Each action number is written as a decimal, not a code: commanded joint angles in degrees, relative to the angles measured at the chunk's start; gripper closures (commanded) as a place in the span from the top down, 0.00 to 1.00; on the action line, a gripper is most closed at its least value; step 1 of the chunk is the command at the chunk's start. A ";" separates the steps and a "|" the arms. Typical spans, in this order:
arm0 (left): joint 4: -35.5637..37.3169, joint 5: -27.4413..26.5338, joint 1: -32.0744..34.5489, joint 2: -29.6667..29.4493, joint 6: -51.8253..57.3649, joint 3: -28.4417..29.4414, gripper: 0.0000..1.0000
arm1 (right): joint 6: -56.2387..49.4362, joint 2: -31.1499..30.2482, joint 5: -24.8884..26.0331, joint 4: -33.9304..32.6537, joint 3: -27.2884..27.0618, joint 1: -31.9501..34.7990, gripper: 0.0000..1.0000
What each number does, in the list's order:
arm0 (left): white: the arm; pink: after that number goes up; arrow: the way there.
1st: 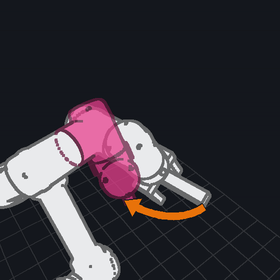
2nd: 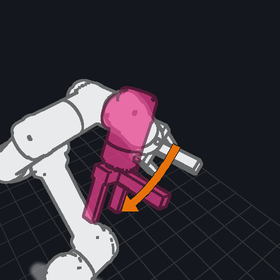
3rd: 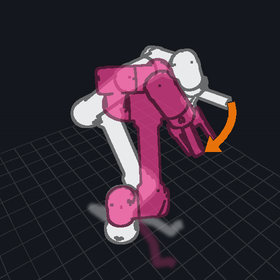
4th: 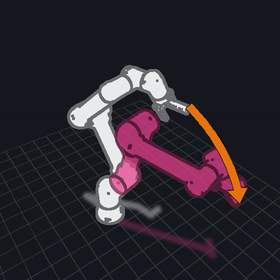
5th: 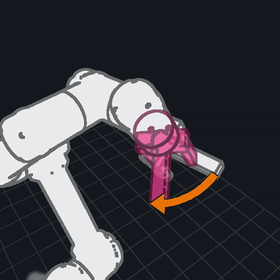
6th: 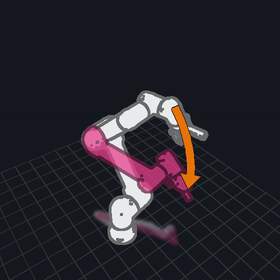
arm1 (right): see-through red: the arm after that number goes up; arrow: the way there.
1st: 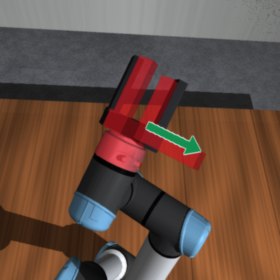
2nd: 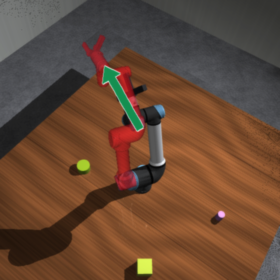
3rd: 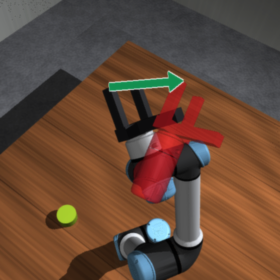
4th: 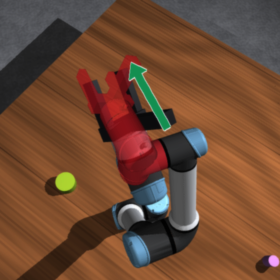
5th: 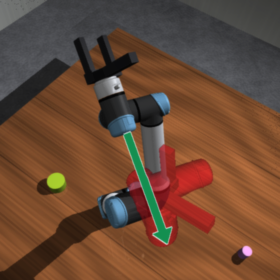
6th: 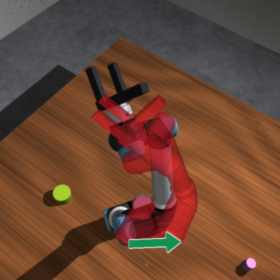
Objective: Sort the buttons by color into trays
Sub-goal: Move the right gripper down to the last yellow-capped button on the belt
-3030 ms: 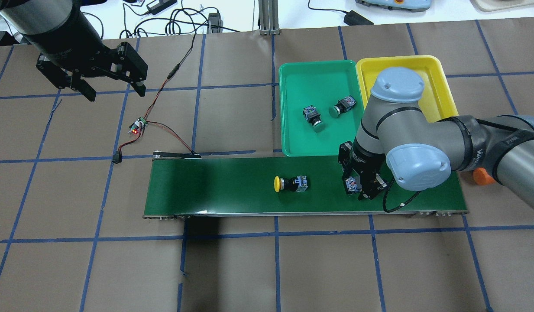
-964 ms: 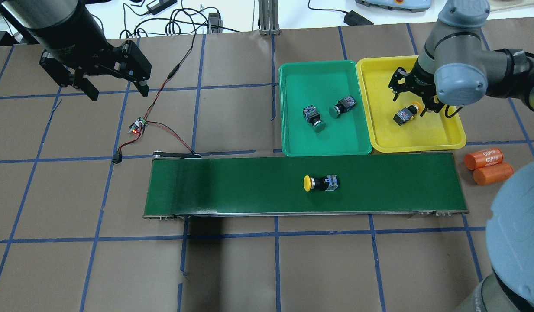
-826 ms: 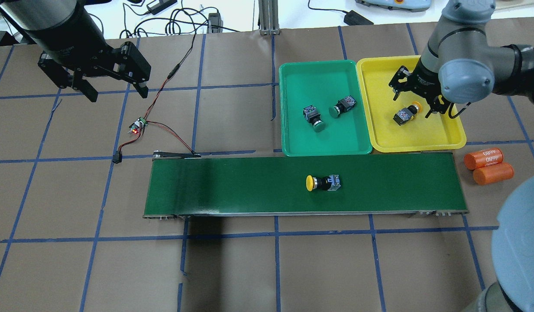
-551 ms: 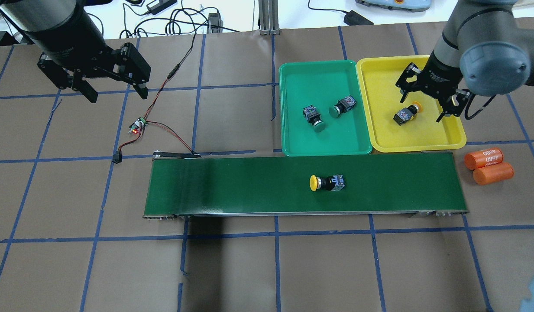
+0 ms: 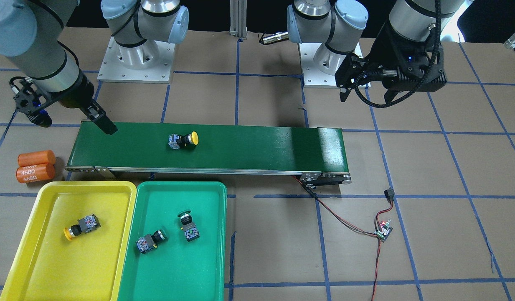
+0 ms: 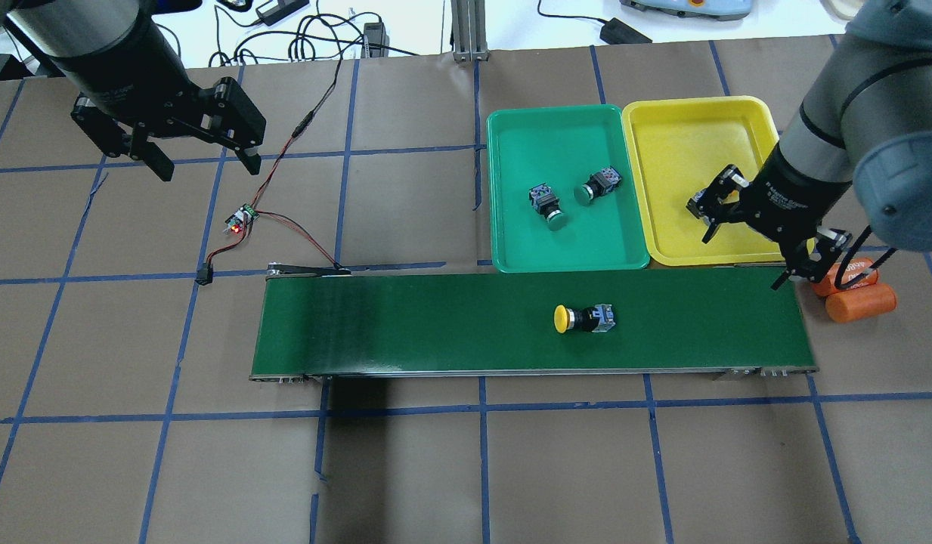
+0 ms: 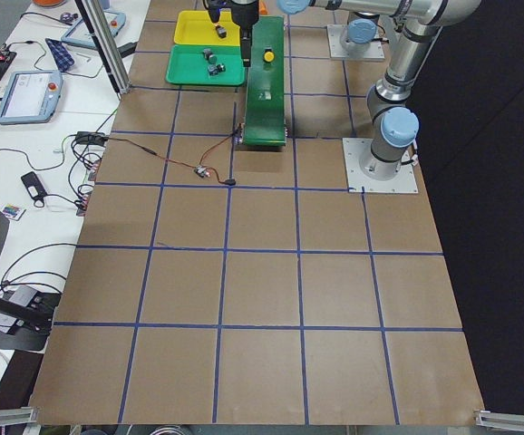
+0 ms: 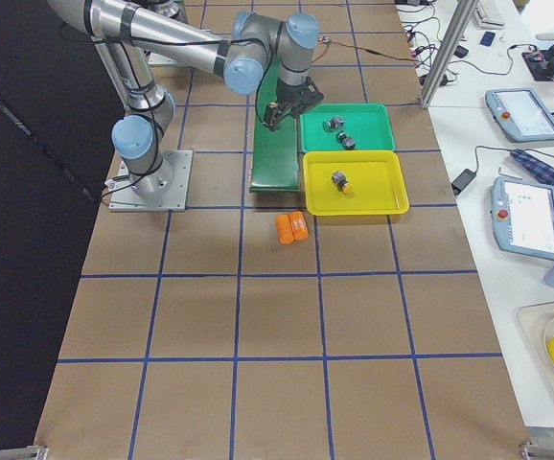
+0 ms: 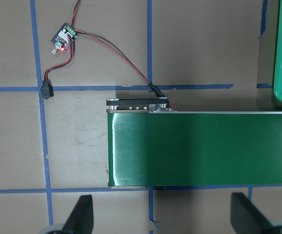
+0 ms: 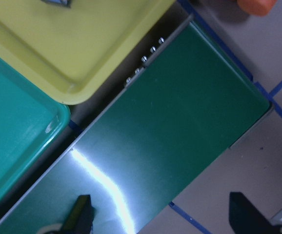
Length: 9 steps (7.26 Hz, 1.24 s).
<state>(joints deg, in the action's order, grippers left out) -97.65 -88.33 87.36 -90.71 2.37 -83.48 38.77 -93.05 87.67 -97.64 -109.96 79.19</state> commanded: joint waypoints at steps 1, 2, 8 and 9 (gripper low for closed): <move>0.09 0.09 0.00 0.53 0.09 0.07 1.00 | 9.10 -0.99 -4.51 -0.80 -4.56 0.26 1.00; 0.01 0.00 0.00 0.88 0.09 0.07 1.00 | 9.13 -0.73 -4.61 -0.88 -4.65 1.04 0.93; 0.09 0.09 -0.18 0.36 0.18 -0.02 1.00 | 9.40 2.61 -4.79 -14.33 -11.51 2.89 1.00; 0.09 0.09 -0.09 0.88 0.09 0.07 1.00 | 9.57 2.79 -4.88 -15.64 -11.51 2.98 1.00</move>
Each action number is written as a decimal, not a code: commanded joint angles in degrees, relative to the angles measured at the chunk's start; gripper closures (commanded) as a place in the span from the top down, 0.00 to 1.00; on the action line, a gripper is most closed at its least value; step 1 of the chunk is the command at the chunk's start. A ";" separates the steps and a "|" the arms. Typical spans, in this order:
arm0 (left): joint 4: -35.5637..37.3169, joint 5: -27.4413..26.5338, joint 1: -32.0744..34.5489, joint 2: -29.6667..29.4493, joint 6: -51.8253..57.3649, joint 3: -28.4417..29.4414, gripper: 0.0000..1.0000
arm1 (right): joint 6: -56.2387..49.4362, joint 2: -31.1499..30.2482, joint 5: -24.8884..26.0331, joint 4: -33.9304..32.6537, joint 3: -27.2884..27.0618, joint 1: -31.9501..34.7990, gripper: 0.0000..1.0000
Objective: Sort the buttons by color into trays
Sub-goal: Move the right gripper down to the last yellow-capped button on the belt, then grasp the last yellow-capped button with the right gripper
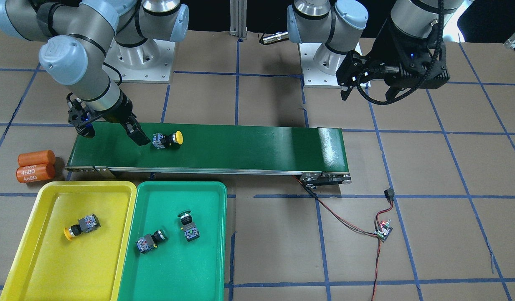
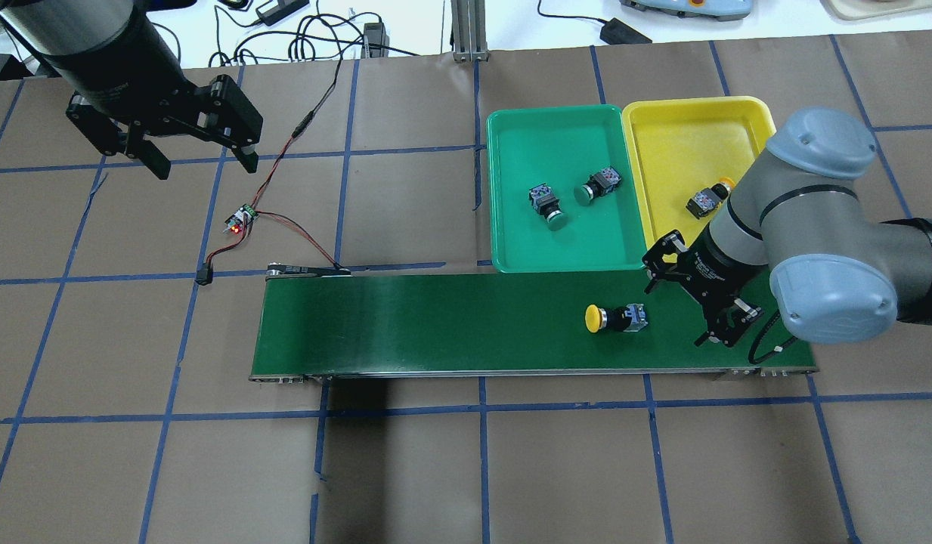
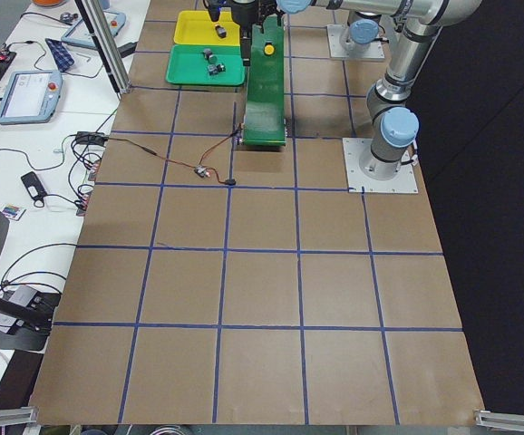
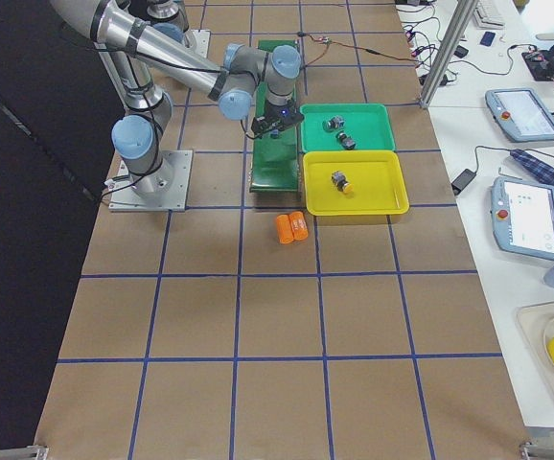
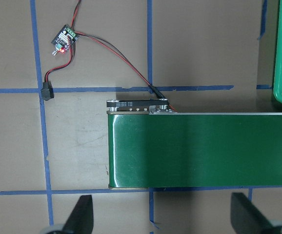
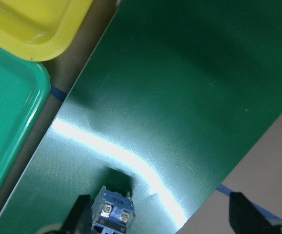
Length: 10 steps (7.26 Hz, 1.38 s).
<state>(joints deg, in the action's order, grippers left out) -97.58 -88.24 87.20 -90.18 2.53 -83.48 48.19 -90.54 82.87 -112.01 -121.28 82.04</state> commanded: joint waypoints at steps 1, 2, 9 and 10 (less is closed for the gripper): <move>-0.06 -0.09 0.07 0.53 0.02 0.07 1.00 | 0.15 0.45 -0.25 -1.28 -0.36 0.14 1.00; 0.02 0.00 0.07 -0.08 0.02 0.07 1.00 | 0.32 1.85 -2.51 -1.54 -0.01 0.05 1.00; 3.36 -0.09 -0.01 -0.09 0.02 -0.90 1.00 | -0.11 5.27 -1.66 -1.02 -0.10 -0.04 0.23; 3.36 -0.09 -0.19 -0.26 0.02 -0.90 1.00 | -0.37 5.46 -1.66 -1.02 0.08 -0.04 0.00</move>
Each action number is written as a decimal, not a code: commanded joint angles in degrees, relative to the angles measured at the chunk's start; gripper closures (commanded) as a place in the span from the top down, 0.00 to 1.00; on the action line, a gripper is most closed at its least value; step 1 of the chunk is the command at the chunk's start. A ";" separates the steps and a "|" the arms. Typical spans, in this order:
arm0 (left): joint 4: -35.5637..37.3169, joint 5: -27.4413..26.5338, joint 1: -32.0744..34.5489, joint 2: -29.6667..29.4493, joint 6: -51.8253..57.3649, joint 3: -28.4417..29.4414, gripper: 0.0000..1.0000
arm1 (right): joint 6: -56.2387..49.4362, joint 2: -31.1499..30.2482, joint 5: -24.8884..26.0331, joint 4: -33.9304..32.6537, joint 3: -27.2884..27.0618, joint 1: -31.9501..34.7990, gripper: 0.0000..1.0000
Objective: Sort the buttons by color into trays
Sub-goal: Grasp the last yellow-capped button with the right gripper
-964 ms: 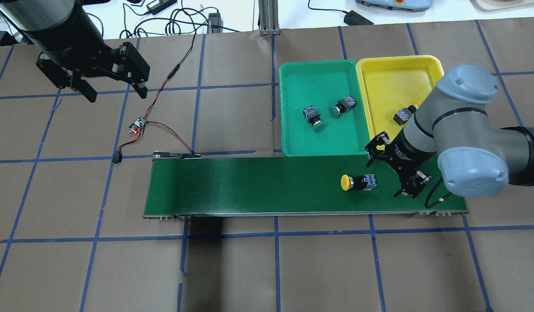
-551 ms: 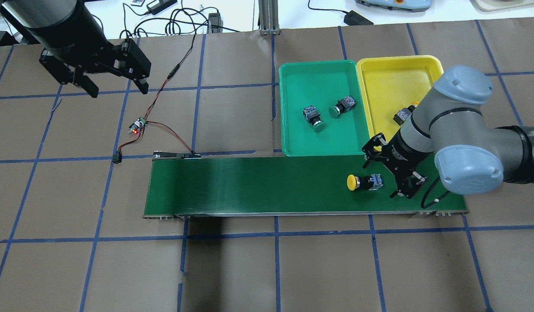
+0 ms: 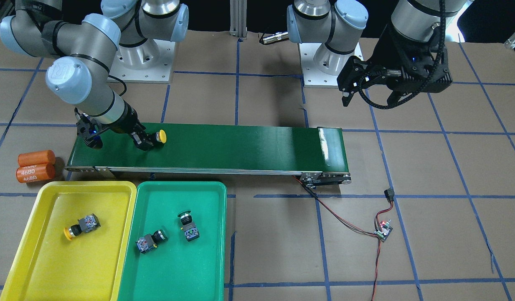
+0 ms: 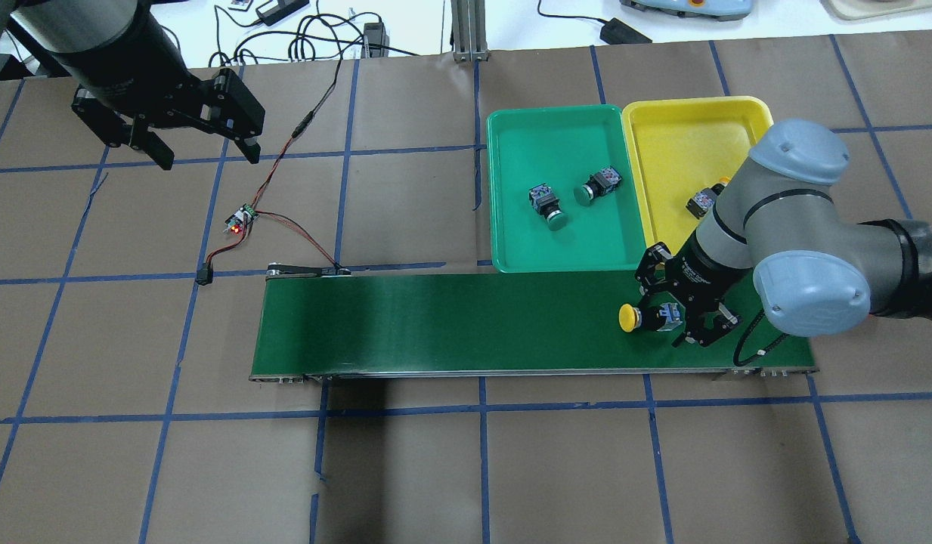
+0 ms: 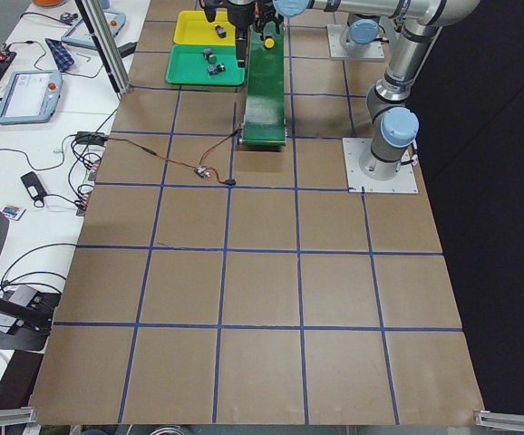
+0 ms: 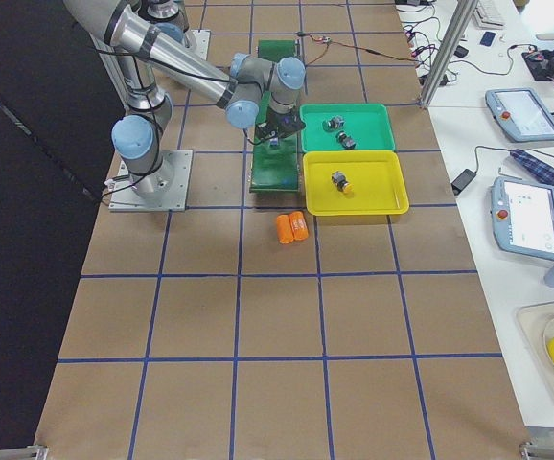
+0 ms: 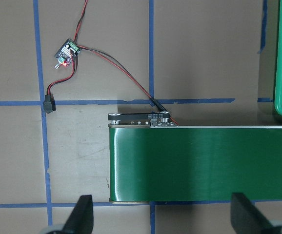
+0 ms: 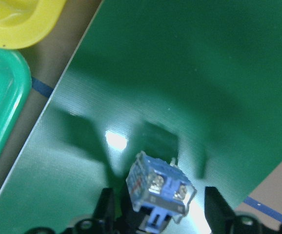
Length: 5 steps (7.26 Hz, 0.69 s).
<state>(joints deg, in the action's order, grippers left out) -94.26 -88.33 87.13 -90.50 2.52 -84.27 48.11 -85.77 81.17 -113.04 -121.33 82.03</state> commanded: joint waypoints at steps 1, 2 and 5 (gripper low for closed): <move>0.56 0.00 -0.12 -0.20 0.03 -0.19 1.00 | -0.47 0.43 0.12 -0.42 0.57 -0.03 0.00; 0.30 0.00 -0.03 0.76 0.03 -0.28 1.00 | -0.56 -0.01 1.08 -0.34 1.88 -0.29 0.00; 0.48 0.00 -0.03 0.41 0.03 -0.71 1.00 | -7.39 2.17 6.54 1.06 12.23 -2.22 0.00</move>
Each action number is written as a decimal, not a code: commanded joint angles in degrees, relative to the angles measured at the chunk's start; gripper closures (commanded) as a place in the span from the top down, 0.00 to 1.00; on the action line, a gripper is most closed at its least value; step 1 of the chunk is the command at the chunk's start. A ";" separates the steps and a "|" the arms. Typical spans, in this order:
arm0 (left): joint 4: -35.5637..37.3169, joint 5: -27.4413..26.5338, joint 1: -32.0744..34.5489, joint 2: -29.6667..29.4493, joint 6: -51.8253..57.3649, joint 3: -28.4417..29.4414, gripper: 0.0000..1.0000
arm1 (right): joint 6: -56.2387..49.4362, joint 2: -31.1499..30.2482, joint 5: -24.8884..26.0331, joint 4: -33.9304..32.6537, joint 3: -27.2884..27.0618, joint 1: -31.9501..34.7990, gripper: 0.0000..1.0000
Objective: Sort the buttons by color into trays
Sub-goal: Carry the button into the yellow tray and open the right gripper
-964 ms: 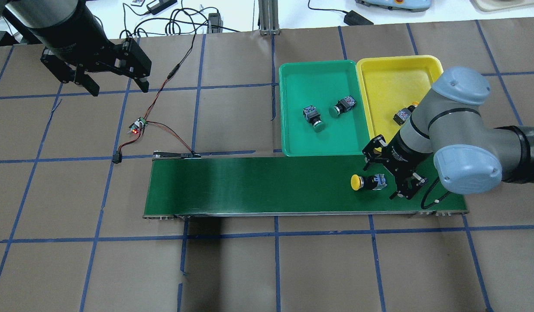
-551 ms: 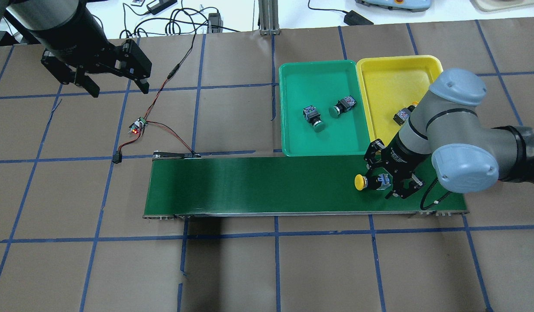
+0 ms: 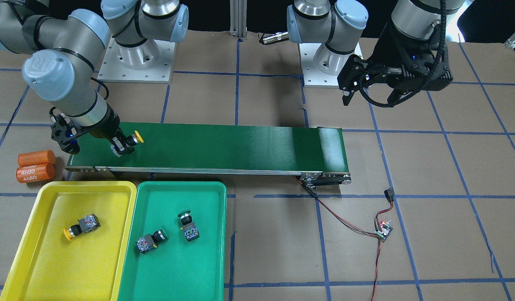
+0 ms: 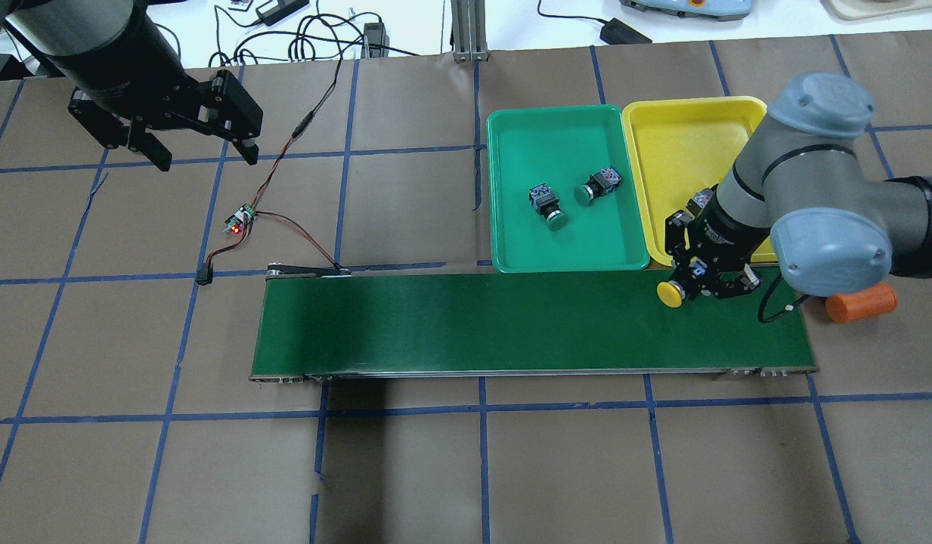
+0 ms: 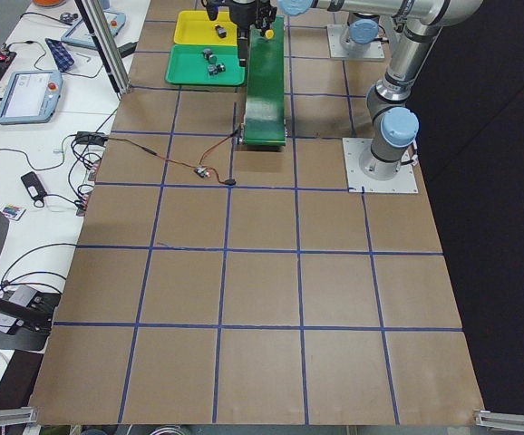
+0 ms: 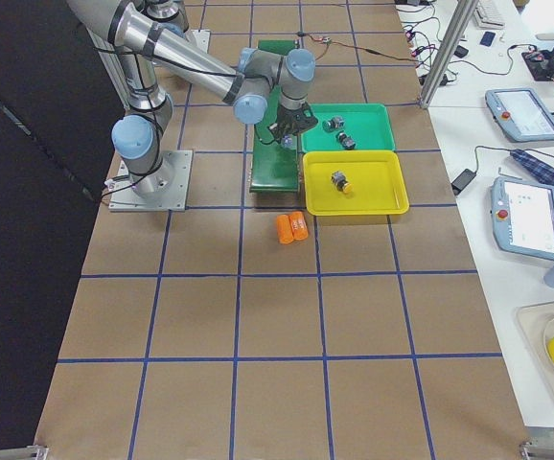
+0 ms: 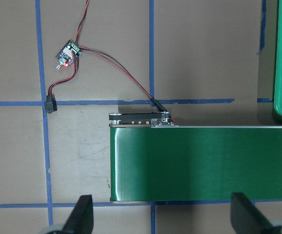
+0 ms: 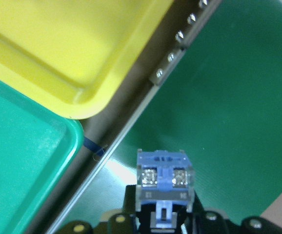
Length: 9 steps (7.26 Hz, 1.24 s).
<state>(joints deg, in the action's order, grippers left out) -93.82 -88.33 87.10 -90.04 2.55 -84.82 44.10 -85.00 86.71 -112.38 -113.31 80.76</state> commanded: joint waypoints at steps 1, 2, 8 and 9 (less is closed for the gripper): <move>0.04 0.00 0.00 0.21 0.00 -0.17 1.00 | -4.10 5.42 0.66 -1.24 9.11 -1.12 0.00; -0.05 0.00 0.00 0.22 0.00 -0.26 1.00 | -5.68 11.29 1.18 -2.04 16.99 -1.13 0.00; 0.39 0.00 0.00 0.74 0.00 -1.49 1.00 | -9.63 17.88 1.45 4.68 25.95 -1.13 1.00; 0.30 0.00 0.00 0.83 0.00 -1.49 1.00 | -14.61 12.55 1.88 10.72 25.69 -0.95 1.00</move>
<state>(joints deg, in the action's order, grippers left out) -93.49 -88.33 87.13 -89.25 2.55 -86.30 33.78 -67.50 88.24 -107.80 -87.50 79.59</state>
